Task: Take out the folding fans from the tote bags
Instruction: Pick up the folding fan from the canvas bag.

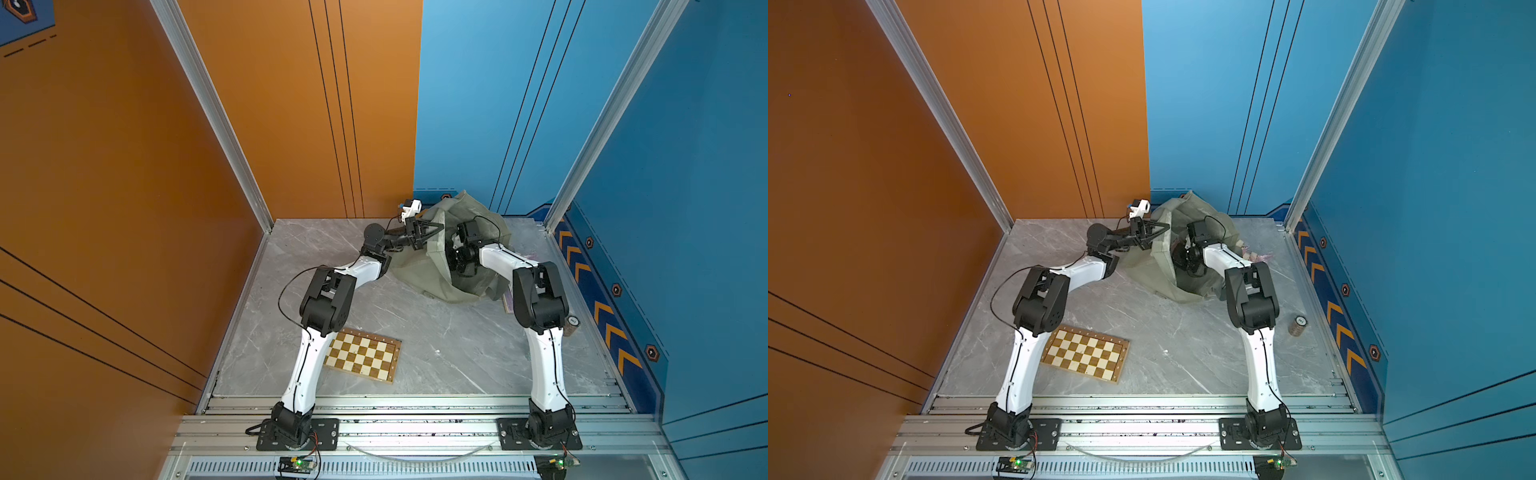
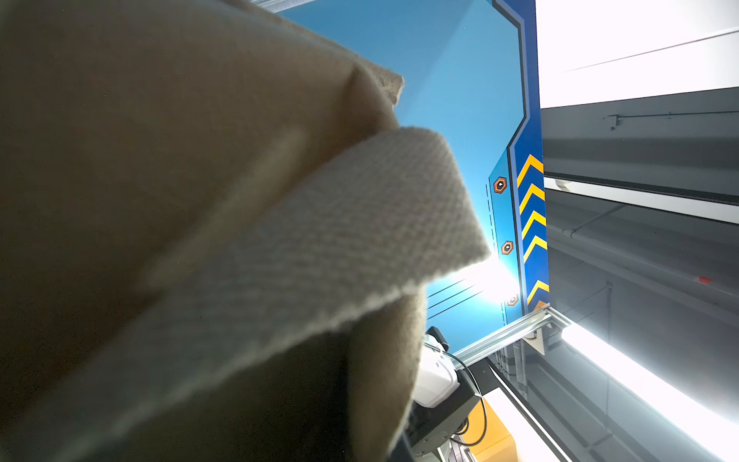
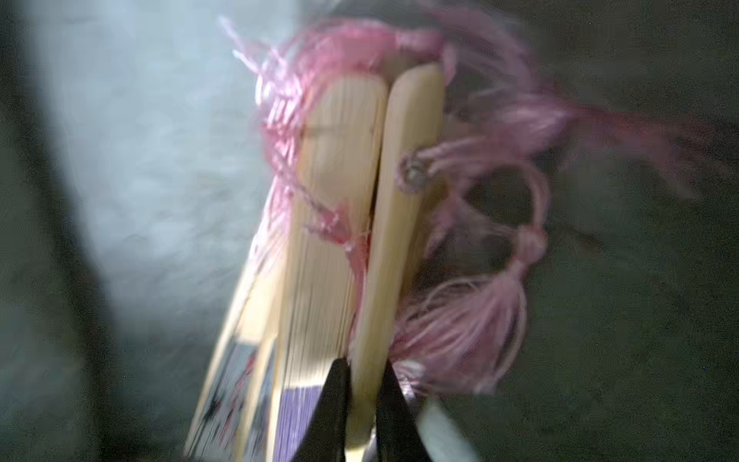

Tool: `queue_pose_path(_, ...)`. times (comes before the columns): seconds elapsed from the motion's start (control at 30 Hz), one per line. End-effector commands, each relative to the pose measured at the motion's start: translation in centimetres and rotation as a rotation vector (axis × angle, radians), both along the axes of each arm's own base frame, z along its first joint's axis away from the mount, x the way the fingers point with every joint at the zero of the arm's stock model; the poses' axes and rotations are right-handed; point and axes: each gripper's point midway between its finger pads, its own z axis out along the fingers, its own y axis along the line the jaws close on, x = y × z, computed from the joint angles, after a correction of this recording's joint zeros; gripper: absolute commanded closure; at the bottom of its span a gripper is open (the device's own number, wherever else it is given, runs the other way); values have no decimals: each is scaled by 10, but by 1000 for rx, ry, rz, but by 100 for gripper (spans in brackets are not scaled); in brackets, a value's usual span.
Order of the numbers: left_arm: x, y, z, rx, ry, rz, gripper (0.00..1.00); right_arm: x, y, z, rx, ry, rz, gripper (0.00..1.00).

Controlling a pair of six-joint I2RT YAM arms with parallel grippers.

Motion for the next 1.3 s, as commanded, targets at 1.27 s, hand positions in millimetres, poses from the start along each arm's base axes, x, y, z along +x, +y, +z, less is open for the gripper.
queue_pose_path(1.27,0,7,21,15,-89,33,100,-47,-23,170,-197,-639,321,91)
